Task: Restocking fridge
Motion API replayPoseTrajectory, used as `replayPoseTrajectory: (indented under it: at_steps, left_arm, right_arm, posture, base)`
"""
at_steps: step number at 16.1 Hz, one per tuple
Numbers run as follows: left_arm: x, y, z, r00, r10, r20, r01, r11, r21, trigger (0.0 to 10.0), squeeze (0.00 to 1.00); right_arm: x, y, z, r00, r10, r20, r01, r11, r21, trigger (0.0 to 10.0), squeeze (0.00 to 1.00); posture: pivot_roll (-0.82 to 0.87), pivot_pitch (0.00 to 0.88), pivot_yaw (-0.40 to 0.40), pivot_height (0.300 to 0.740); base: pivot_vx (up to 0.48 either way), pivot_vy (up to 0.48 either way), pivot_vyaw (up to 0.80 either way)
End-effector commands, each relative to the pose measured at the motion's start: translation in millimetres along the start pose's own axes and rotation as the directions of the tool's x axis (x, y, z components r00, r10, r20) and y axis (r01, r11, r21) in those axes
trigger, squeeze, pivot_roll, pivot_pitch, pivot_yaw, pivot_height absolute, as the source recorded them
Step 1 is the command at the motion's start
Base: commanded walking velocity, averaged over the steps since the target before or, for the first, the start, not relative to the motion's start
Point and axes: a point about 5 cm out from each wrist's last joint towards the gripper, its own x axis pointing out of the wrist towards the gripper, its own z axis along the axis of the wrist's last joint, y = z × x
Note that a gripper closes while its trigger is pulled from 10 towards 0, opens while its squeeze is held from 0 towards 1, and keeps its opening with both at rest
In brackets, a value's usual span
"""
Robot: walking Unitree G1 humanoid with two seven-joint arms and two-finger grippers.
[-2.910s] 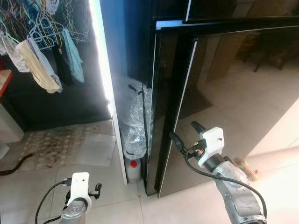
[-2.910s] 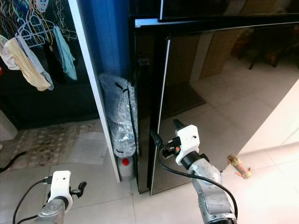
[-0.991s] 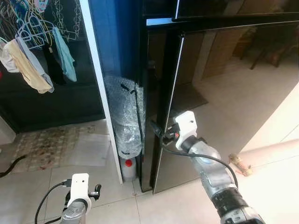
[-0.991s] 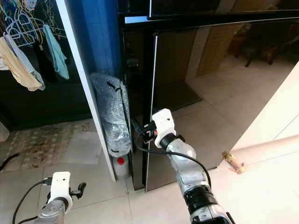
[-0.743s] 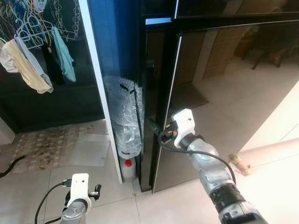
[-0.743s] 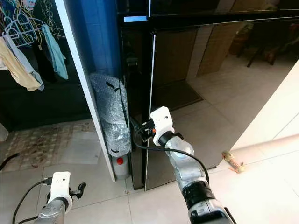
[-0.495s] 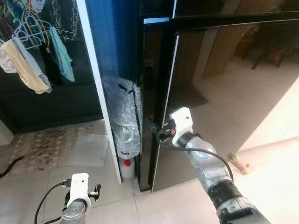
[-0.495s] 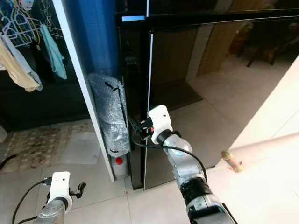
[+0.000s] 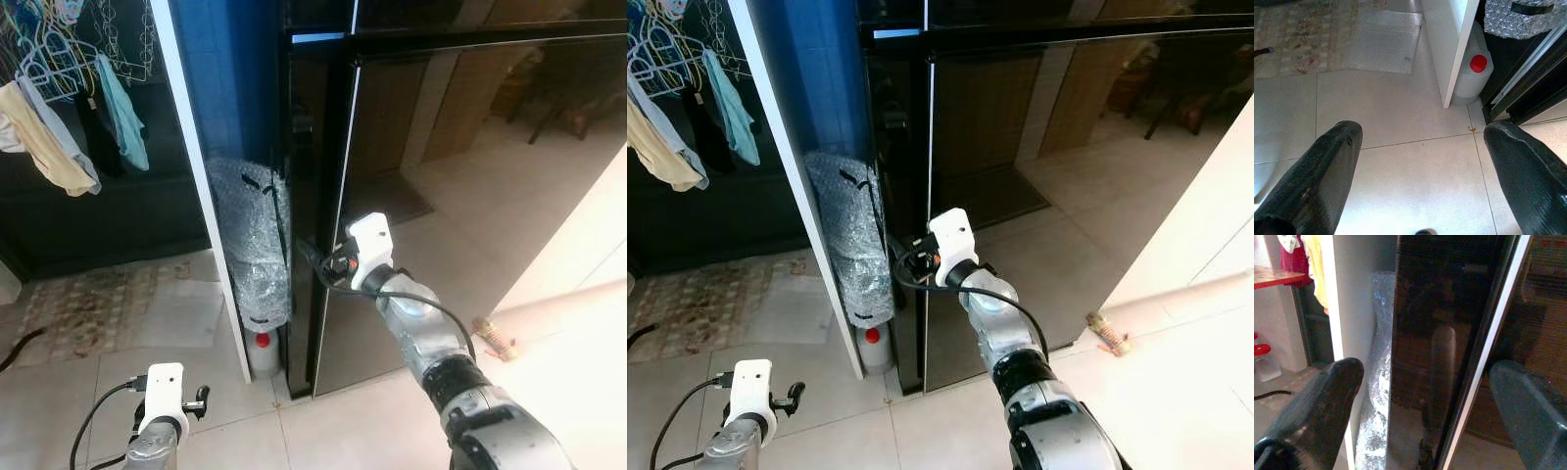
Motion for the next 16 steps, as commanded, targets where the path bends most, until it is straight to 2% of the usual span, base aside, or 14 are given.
replayPoseTrajectory:
  at_steps: [1, 8, 12, 14, 16]
  left_arm:
    - [-0.5, 2.4, -2, 1.000, 0.012, -0.013, -0.012, 1.000, -0.017, 10.0, 0.00]
    - [-1.3, 3.7, -4, 1.000, 0.016, -0.015, -0.017, 1.000, -0.020, 10.0, 0.00]
    - [-1.4, 2.9, -4, 1.000, 0.011, -0.015, -0.011, 1.000, -0.017, 10.0, 0.00]
    - [-1.6, 1.9, -5, 1.000, 0.006, -0.017, -0.007, 1.000, -0.017, 10.0, 0.00]
    - [-2.1, 0.3, -7, 1.000, 0.001, -0.022, -0.001, 1.000, -0.016, 10.0, 0.00]
  right_arm:
    - [14.9, 6.0, 26, 0.995, 0.041, 0.087, -0.038, 0.999, -0.034, 10.0, 0.00]
    - [31.5, 15.0, 41, 0.993, 0.061, 0.103, -0.060, 0.998, -0.014, 10.0, 0.00]
    - [35.5, 17.3, 44, 0.993, 0.062, 0.104, -0.062, 0.998, -0.003, 10.0, 0.00]
    - [31.9, 15.4, 38, 0.994, 0.051, 0.099, -0.052, 0.999, 0.006, 10.0, 0.00]
    - [18.9, 8.4, 20, 0.997, 0.031, 0.073, -0.031, 1.000, 0.002, 10.0, 0.00]
  posture:
    - [-0.10, 0.000, -0.029, 0.740]
    - [-0.08, 0.000, -0.033, 0.740]
    - [-0.08, 0.000, -0.034, 0.740]
    - [-0.09, 0.000, -0.033, 0.740]
    - [-0.10, 0.000, -0.031, 0.740]
  base:
    - [0.000, 0.000, 0.00]
    - [0.000, 0.000, 0.00]
    - [0.000, 0.000, 0.00]
    - [0.000, 0.000, 0.00]
    - [0.000, 0.000, 0.00]
